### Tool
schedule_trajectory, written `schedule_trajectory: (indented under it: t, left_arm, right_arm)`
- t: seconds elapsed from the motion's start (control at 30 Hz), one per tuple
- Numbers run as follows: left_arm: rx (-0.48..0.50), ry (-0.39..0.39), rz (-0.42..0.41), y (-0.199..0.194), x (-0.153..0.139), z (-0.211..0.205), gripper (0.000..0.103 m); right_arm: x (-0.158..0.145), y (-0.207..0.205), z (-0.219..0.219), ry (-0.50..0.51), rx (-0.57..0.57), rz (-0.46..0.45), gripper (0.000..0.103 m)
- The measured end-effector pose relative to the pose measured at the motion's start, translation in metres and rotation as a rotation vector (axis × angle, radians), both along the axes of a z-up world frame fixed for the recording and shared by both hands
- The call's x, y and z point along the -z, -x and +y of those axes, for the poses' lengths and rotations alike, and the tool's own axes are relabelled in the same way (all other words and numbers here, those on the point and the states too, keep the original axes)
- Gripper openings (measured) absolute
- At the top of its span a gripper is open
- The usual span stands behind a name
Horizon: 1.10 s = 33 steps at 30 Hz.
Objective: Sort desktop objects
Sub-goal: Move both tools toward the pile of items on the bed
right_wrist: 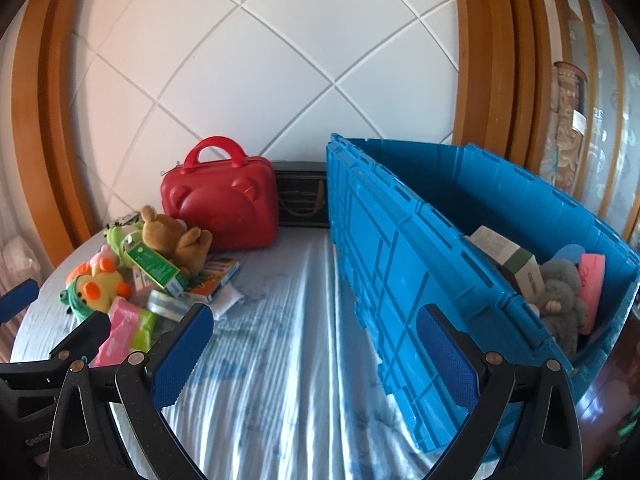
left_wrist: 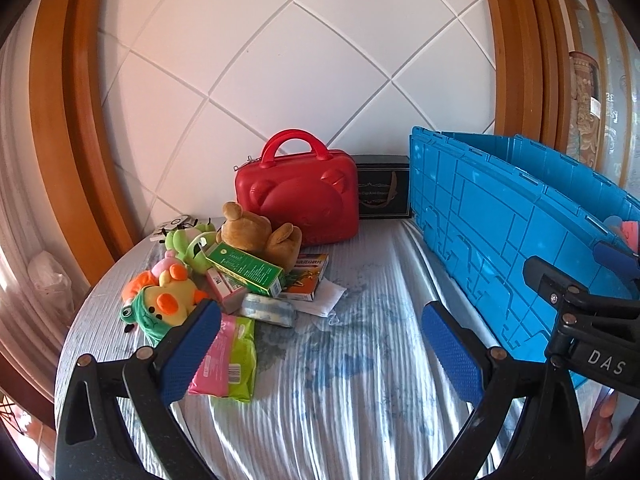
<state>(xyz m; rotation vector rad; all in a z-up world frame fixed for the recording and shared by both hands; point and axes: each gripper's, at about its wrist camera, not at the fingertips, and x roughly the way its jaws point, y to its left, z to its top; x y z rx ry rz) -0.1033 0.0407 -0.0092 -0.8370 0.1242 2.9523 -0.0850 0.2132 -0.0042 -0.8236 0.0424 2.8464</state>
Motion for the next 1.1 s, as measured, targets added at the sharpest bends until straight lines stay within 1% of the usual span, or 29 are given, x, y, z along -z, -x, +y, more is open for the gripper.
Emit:
schedule_trajectory:
  t: [0.33,0.5,0.63,0.7,0.77,0.87,0.93,1.0,1.1]
  left_arm:
    - [0.002,-0.009,-0.009,0.003,0.004,-0.002,0.102]
    - [-0.02,-0.01,-0.014,0.009,0.008,-0.004,0.102]
    - [-0.053,-0.015,-0.041,0.017,0.017,-0.011,0.102]
    - [-0.089,-0.007,-0.065,0.021,0.027,-0.017,0.102]
    - [-0.138,-0.001,-0.103,0.025,0.041,-0.032,0.102]
    - [-0.225,0.009,-0.162,0.032,0.063,-0.063,0.102]
    - [-0.288,0.02,-0.216,0.037,0.082,-0.091,0.102]
    - [-0.327,0.022,-0.25,0.041,0.096,-0.111,0.102]
    - [-0.379,0.015,-0.311,0.054,0.121,-0.142,0.102]
  right_arm:
    - [0.004,0.006,0.0,-0.007,0.003,-0.015,0.103]
    - [0.008,0.013,-0.002,-0.009,-0.013,-0.015,0.103]
    - [0.015,0.027,-0.004,0.006,-0.06,-0.021,0.103]
    - [0.022,0.035,-0.007,0.024,-0.098,-0.032,0.103]
    - [0.032,0.047,-0.012,0.039,-0.146,-0.054,0.103]
    - [0.048,0.066,-0.023,0.037,-0.201,-0.096,0.103]
    - [0.06,0.081,-0.03,0.041,-0.23,-0.131,0.103]
    - [0.074,0.097,-0.035,0.043,-0.255,-0.172,0.103]
    - [0.094,0.117,-0.041,0.038,-0.26,-0.217,0.103]
